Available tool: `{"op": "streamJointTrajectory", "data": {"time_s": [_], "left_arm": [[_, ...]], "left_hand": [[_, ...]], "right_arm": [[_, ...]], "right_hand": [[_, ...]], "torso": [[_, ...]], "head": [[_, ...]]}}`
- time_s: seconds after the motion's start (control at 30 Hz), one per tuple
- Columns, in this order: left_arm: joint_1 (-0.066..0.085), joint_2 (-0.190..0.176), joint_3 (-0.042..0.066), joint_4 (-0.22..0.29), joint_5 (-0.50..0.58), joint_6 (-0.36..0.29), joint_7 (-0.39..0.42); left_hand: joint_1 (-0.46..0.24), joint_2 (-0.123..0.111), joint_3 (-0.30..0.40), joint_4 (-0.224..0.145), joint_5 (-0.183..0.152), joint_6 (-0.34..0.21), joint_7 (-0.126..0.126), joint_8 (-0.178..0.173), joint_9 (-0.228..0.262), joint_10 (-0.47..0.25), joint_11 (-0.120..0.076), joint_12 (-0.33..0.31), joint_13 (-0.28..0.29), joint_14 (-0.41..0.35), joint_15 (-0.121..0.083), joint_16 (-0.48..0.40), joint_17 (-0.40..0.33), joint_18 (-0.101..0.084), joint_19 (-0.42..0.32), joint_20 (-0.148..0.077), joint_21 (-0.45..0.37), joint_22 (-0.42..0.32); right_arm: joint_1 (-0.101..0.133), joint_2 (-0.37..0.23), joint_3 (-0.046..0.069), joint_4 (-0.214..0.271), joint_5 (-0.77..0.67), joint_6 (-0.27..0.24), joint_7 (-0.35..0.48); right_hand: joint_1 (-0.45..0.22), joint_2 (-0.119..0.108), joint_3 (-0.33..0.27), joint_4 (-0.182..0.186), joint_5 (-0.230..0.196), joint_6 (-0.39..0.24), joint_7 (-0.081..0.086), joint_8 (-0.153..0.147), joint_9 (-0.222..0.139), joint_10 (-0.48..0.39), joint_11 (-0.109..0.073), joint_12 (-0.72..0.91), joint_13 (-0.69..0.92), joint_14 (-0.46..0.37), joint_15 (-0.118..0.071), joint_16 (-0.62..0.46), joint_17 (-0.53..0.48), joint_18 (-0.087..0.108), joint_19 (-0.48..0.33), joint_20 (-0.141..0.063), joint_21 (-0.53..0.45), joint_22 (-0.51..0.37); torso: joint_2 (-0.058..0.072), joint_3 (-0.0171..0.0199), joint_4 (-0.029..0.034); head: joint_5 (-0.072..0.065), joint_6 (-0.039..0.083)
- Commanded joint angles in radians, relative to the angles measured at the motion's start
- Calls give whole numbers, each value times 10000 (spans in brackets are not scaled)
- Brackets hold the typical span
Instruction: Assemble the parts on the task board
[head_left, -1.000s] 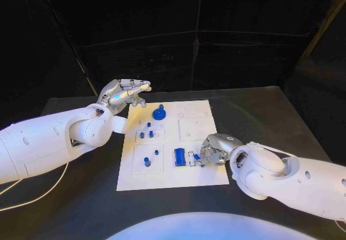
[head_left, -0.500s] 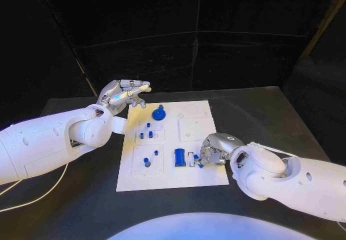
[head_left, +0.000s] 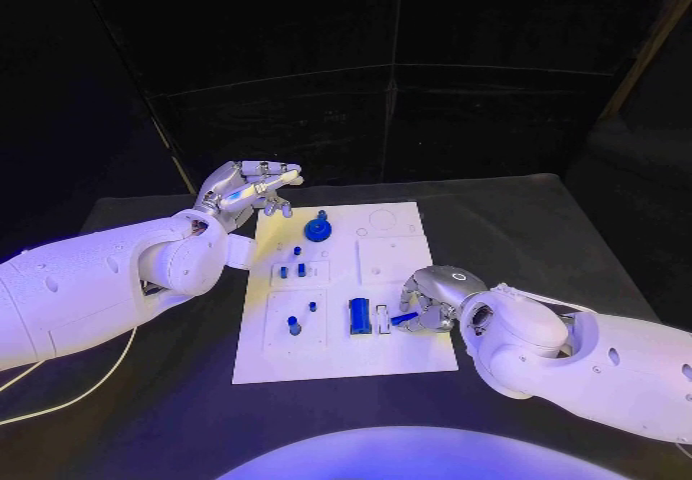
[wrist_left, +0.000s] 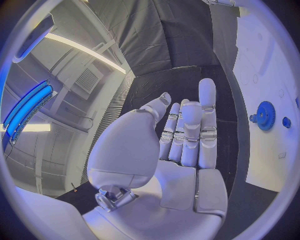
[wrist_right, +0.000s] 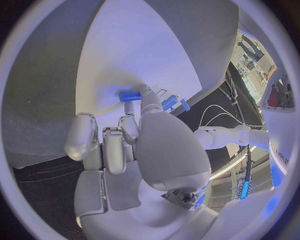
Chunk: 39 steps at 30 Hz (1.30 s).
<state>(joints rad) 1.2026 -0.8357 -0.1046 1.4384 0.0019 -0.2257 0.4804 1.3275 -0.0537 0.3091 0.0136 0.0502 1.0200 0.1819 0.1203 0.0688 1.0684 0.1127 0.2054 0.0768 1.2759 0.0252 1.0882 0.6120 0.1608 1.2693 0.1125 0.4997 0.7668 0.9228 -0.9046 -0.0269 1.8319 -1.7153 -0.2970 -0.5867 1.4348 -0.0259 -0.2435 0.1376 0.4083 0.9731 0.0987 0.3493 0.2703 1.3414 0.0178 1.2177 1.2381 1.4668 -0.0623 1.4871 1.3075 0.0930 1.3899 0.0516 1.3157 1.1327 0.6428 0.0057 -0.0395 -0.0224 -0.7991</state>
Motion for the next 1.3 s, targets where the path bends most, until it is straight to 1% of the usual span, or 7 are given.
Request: {"op": "streamJointTrajectory", "data": {"time_s": [0.03,0.47,0.53,0.63,0.87,1.07,1.3], "left_arm": [[13,3,7,16,15,142,3],[13,-16,6,30,15,162,-10],[13,-16,6,30,15,163,-13],[13,-16,6,29,15,163,-17],[13,-16,5,31,15,165,-22],[13,-15,5,29,15,167,-22],[13,-12,5,30,15,163,-22]], "left_hand": [[45,-18,-25,-8,-10,-52,7,26,-6,-95,0,60,-9,-86,-17,65,-7,197,21,67,-52,-11],[43,-21,-29,-8,-9,-59,8,24,-7,-103,2,61,-10,-87,-15,67,-8,197,21,68,-53,-11],[43,-21,-29,-8,-9,-59,8,24,-7,-103,2,61,-10,-87,-15,67,-8,197,21,68,-53,-11],[43,-21,-29,-8,-9,-59,8,24,-7,-103,2,61,-10,-87,-15,67,-8,197,21,68,-53,-11],[40,-23,-34,-9,-10,-72,11,22,-9,-119,5,64,-12,-92,-12,67,-17,196,21,70,-55,-13],[40,-23,-34,-9,-10,-72,11,22,-9,-119,5,64,-12,-92,-12,67,-17,196,21,70,-55,-13],[40,-23,-34,-9,-10,-72,11,22,-9,-119,5,64,-12,-92,-12,67,-17,196,21,70,-55,-13]], "right_arm": [[10,30,1,-32,-532,594,13],[11,35,1,-32,-607,606,-7],[11,29,1,-22,-648,647,-6],[11,27,1,-10,-757,785,-8],[11,47,2,0,-1044,991,-16],[11,66,2,31,-1141,785,-10],[12,39,4,115,-1147,319,-18]], "right_hand": [[108,-2,17,-63,-84,-38,6,-56,-11,-90,-2,-43,-9,681,85,-59,788,-37,-51,17,-51,-13],[101,170,146,51,316,114,-40,-53,-19,-39,-39,25,25,684,65,-66,801,-32,-33,25,-46,7],[376,290,332,-55,293,167,-67,-68,-33,-42,-71,19,23,686,34,-64,812,-29,-26,-1,-43,13],[1153,537,960,-398,-239,293,-84,-157,-99,-97,-121,-51,-14,688,-19,-61,832,-36,-13,-61,-38,26],[1533,599,2003,-652,41,680,-83,-339,-223,0,-122,-47,-8,700,-8,-38,901,-60,39,-64,28,134],[1079,494,2751,-509,137,942,-190,-448,-245,393,-205,351,349,718,-61,-9,969,-88,132,-98,135,296],[392,1,3870,-396,38,1103,-268,-621,-224,531,-251,433,469,724,-114,-13,989,-97,168,-149,159,344]], "torso": [[0,-6,-6],[3,13,-13],[4,16,-20],[9,19,-19],[8,9,-3],[0,12,3],[-5,6,-2]], "head": [[-2,-6],[-5,0],[-6,-3],[-16,-4],[-47,-48],[-43,-64],[-36,-54]]}}
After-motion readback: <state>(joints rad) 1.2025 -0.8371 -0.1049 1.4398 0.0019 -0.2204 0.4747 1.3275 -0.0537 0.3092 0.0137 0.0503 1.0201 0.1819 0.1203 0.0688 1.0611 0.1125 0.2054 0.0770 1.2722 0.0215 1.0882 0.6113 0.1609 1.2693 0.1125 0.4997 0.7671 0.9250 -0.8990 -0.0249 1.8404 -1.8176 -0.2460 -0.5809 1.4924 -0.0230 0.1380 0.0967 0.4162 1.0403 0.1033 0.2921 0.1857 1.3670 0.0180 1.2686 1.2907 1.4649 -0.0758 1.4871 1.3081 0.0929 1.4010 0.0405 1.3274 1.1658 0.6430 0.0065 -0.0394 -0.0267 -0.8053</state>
